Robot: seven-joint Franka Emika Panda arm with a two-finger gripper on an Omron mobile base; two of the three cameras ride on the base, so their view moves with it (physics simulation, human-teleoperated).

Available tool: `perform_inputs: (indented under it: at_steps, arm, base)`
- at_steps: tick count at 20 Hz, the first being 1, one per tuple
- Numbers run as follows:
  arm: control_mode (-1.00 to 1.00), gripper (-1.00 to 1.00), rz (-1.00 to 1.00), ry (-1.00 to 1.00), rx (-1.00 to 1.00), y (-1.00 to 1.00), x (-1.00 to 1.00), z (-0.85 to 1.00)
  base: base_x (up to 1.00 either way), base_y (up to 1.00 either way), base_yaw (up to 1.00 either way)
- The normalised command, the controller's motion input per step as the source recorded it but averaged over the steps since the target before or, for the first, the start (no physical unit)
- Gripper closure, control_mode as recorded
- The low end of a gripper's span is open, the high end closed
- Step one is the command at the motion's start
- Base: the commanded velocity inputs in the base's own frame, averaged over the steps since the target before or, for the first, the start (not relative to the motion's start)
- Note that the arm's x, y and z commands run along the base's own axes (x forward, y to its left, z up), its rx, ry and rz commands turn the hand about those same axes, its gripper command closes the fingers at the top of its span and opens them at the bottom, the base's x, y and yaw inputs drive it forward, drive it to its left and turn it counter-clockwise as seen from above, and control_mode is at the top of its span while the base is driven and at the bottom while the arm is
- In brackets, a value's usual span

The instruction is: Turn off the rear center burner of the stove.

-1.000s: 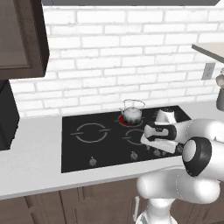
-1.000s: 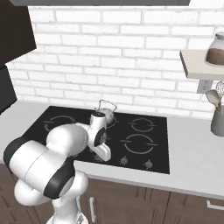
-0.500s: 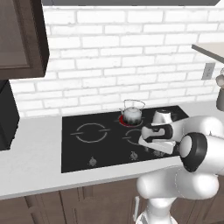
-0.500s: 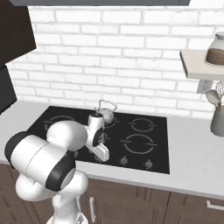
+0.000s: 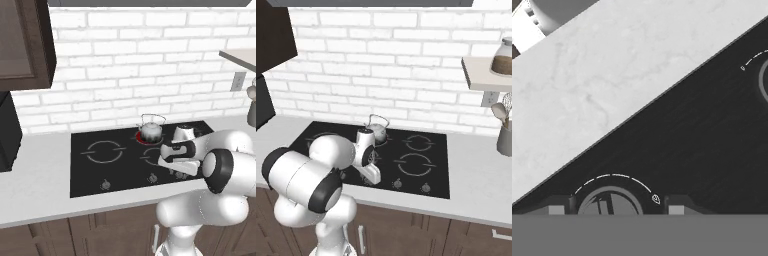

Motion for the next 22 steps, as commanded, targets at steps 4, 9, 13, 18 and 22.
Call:
perform_inputs:
  at_steps: [4, 9, 13, 18, 22]
  arm:
    - [-1.0, 1.0, 0.05, -0.03, 0.0, -0.03, -0.06, -0.21]
    - [-1.0, 1.0, 0.02, -0.01, 0.0, 0.0, -0.09, -0.12]
    - [-1.0, 1.0, 0.0, -0.03, 0.0, 0.0, -0.2, -0.09]
    - [-1.0, 1.0, -0.08, -0.01, 0.0, 0.0, -0.16, -0.06]
    - [-1.0, 1.0, -0.22, 0.0, 0.0, 0.0, -0.02, -0.03]
  base:
    - [0.0, 0.0, 0.0]
    - [0.0, 0.0, 0.0]
    - [0.0, 0.0, 0.0]
    - [0.0, 0.0, 0.0]
    - [0.0, 0.0, 0.0]
